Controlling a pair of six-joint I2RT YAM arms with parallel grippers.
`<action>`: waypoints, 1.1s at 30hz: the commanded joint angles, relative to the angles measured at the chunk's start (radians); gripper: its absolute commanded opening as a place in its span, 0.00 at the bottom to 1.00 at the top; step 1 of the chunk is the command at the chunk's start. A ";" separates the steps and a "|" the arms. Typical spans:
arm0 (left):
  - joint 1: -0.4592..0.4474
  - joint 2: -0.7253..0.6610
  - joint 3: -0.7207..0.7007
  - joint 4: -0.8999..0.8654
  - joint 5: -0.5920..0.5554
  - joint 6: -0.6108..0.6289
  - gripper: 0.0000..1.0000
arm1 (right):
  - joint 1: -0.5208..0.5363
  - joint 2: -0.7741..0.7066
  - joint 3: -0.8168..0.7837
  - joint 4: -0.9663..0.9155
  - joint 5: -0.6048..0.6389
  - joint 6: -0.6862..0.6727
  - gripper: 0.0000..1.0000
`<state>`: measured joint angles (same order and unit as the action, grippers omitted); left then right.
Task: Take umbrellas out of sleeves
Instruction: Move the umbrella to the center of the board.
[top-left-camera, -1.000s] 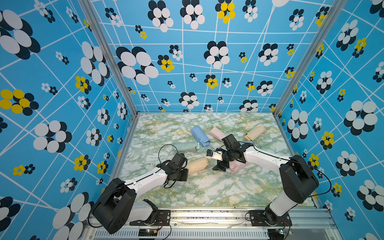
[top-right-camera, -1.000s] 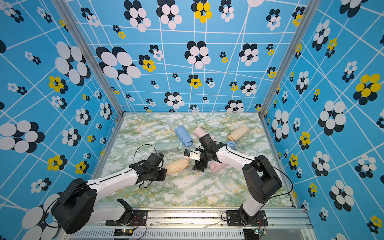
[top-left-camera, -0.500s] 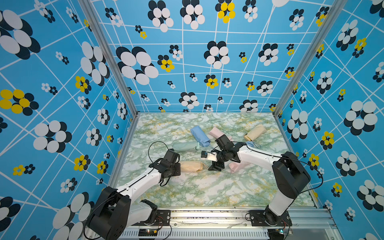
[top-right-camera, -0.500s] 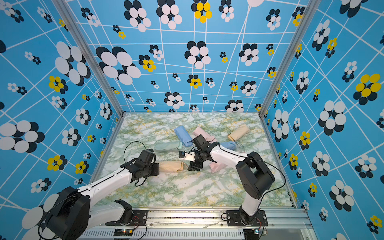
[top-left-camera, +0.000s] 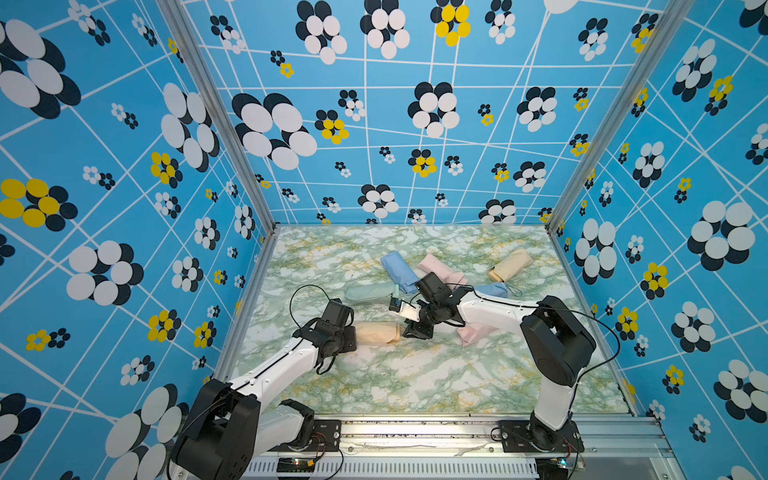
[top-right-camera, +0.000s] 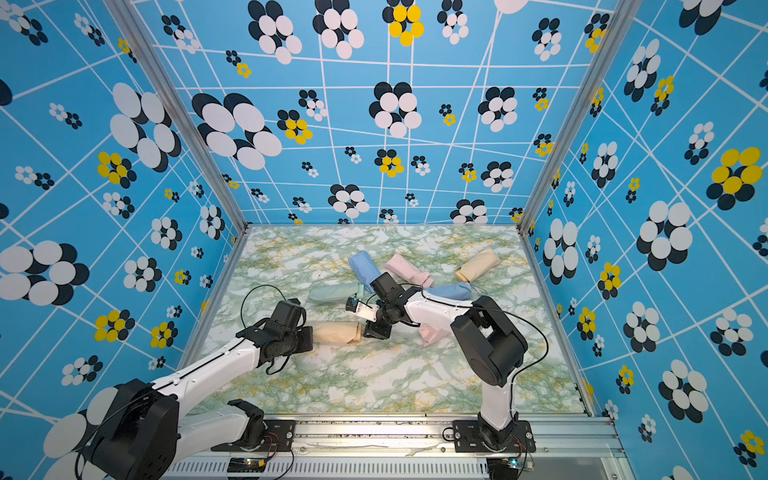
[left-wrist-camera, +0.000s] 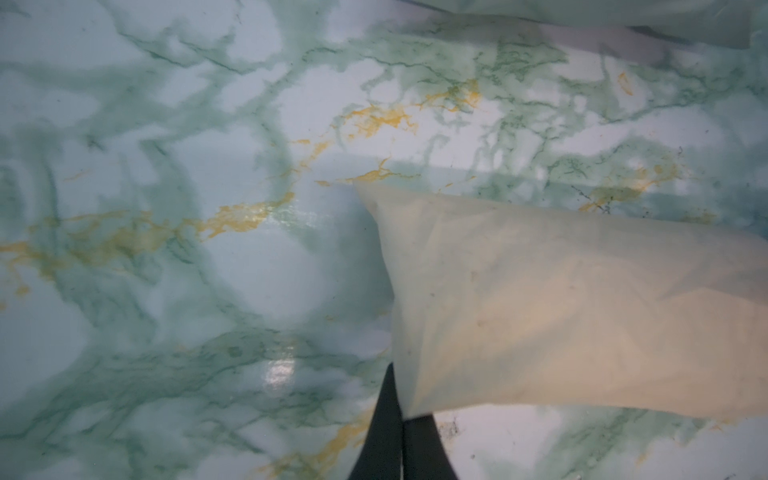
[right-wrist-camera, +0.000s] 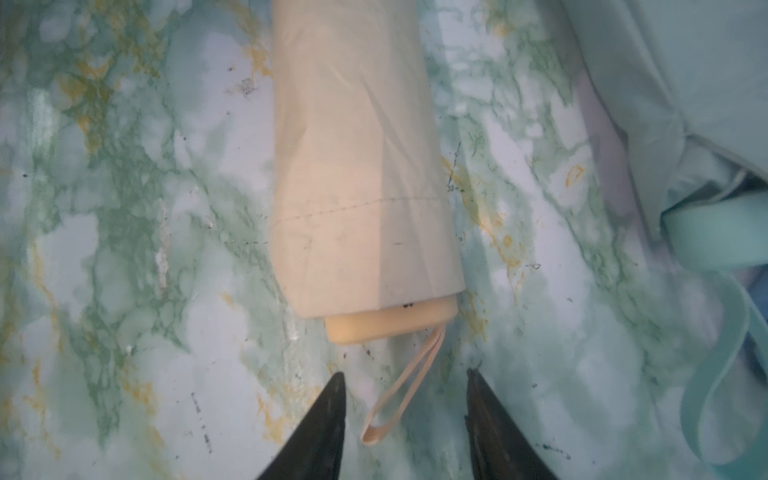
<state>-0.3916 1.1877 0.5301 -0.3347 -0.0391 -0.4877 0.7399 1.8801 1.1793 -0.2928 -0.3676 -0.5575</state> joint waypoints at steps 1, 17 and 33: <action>0.010 -0.009 -0.007 0.011 -0.021 -0.016 0.00 | 0.011 0.029 0.023 0.029 0.033 0.060 0.43; 0.017 -0.019 -0.006 -0.026 -0.082 -0.071 0.00 | 0.033 0.079 0.045 0.037 0.042 0.095 0.27; 0.027 -0.084 -0.026 -0.128 -0.227 -0.238 0.00 | 0.090 0.089 0.040 0.110 0.087 0.192 0.00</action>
<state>-0.3786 1.1419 0.5262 -0.4183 -0.2024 -0.6720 0.8143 1.9484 1.2037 -0.2073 -0.2966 -0.4007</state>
